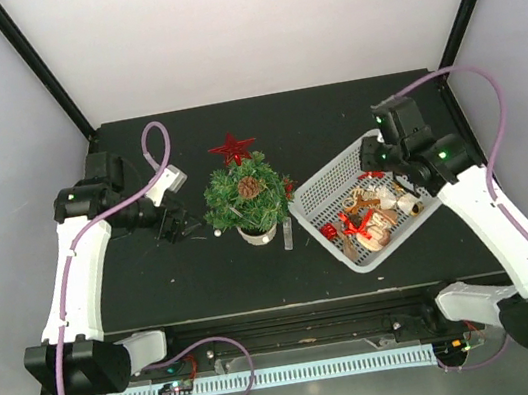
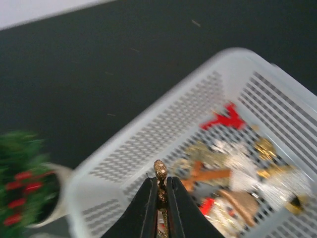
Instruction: Decorate the small christmas tree
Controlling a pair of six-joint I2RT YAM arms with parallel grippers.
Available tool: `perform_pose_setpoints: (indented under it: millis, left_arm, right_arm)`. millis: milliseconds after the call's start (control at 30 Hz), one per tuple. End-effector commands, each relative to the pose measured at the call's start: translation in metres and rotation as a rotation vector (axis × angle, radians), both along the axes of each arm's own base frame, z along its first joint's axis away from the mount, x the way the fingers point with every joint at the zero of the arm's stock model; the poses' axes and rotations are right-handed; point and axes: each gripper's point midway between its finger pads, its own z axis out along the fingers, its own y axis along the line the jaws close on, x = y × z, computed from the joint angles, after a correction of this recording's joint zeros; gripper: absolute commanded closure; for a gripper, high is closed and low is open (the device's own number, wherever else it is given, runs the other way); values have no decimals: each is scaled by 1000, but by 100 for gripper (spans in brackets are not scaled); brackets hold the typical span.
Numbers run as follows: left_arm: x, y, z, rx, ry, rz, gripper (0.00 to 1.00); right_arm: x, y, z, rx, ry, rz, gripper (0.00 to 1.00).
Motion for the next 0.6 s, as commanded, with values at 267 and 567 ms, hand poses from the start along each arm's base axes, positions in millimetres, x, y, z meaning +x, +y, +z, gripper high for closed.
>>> perform_pose_setpoints:
  millis: [267, 567]
  left_arm:
    - [21, 13, 19, -61, -43, 99, 8]
    - [13, 13, 22, -74, -59, 96, 8]
  right_arm:
    - [-49, 144, 173, 158, -332, 521, 90]
    - [-75, 251, 187, 140, -302, 841, 90]
